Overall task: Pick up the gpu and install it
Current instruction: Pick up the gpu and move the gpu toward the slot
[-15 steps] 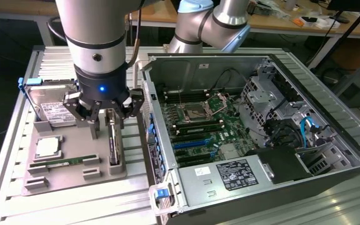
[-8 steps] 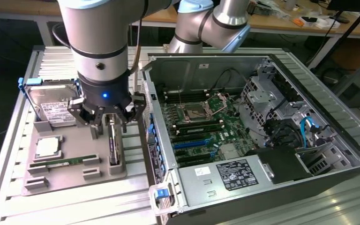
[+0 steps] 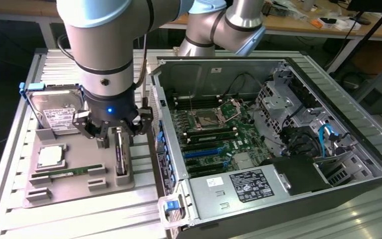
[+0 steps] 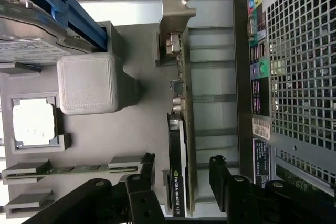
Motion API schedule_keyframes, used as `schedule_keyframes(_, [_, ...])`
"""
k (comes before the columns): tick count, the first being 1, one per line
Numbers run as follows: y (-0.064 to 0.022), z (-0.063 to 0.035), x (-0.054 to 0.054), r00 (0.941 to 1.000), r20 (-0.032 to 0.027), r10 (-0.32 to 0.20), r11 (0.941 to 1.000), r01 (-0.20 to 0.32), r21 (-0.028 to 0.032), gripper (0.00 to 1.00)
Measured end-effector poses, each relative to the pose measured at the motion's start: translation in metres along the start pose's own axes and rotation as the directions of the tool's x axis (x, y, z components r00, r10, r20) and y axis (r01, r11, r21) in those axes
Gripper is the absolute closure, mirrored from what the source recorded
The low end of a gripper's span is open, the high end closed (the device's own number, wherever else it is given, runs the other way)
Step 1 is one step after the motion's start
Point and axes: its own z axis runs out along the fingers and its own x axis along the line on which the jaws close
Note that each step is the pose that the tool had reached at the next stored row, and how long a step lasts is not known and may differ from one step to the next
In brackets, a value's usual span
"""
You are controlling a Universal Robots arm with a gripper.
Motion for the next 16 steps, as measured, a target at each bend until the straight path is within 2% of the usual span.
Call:
schedule_keyframes(6, [-0.0007, 0.0165, 0.001, 1.0, 0.0, 0.004, 1.0, -0.004, 0.0001, 0.46])
schedule_keyframes(14, [-0.0008, 0.0175, 0.001, 1.0, 0.0, 0.004, 1.0, -0.004, 0.0002, 0.46])
schedule_keyframes(15, [-0.0008, 0.0175, 0.001, 1.0, 0.0, 0.004, 1.0, -0.004, 0.0001, 0.47])
schedule_keyframes(16, [-0.0008, 0.0175, 0.001, 1.0, -0.0001, 0.004, 1.0, -0.004, 0.0002, 0.54])
